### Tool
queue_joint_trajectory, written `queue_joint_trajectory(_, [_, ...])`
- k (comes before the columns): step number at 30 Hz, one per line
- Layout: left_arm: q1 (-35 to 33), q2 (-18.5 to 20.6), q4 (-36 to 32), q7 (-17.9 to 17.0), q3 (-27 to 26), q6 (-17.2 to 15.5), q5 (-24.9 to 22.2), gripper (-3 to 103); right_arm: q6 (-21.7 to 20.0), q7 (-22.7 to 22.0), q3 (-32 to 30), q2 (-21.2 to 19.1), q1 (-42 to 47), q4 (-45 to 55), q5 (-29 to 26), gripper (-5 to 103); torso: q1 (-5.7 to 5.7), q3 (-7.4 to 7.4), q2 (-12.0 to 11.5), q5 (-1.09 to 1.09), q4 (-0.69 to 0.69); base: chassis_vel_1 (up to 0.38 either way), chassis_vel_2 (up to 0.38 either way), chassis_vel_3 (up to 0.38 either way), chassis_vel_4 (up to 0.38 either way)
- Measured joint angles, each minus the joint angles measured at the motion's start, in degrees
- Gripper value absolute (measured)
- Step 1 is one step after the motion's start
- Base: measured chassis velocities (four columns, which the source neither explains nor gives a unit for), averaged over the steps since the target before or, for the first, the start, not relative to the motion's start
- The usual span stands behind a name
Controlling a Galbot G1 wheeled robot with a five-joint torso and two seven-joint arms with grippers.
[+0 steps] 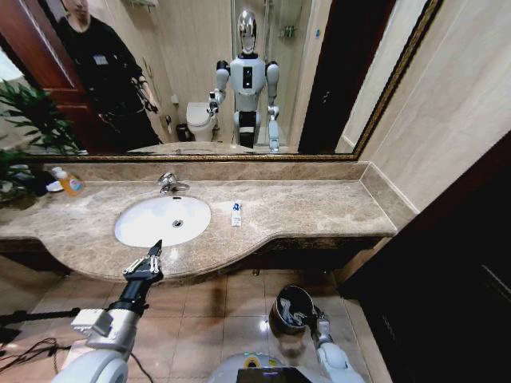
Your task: Pick up the trash from the sink and place it in the trash bin.
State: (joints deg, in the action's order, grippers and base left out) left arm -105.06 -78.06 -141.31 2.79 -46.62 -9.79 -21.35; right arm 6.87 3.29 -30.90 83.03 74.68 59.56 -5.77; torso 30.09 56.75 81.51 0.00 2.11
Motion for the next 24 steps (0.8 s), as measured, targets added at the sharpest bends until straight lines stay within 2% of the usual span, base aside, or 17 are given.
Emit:
queue_joint_trajectory(11, [0.00, 0.00, 0.00, 0.00, 0.00, 0.00, 0.00, 0, -0.51, -0.45, 0.07, -1.26, 3.53, 6.34, -1.46, 100, 0.00, 0.00, 0.00, 0.01, 0.00, 0.000, 0.000, 0.000, 0.000])
queue_joint_trajectory(19, [0.00, 0.01, 0.00, 0.00, 0.00, 0.00, 0.00, 0, -0.60, -1.19, 0.51, -3.96, 9.71, 20.25, -3.60, 100, 0.00, 0.00, 0.00, 0.01, 0.00, 0.000, 0.000, 0.000, 0.000])
queue_joint_trajectory(24, [0.00, 0.00, 0.00, 0.00, 0.00, 0.00, 0.00, 0, -2.07, -2.68, 0.01, -5.15, 14.50, 32.75, -6.81, 100, 0.00, 0.00, 0.00, 0.00, 0.00, 0.000, 0.000, 0.000, 0.000])
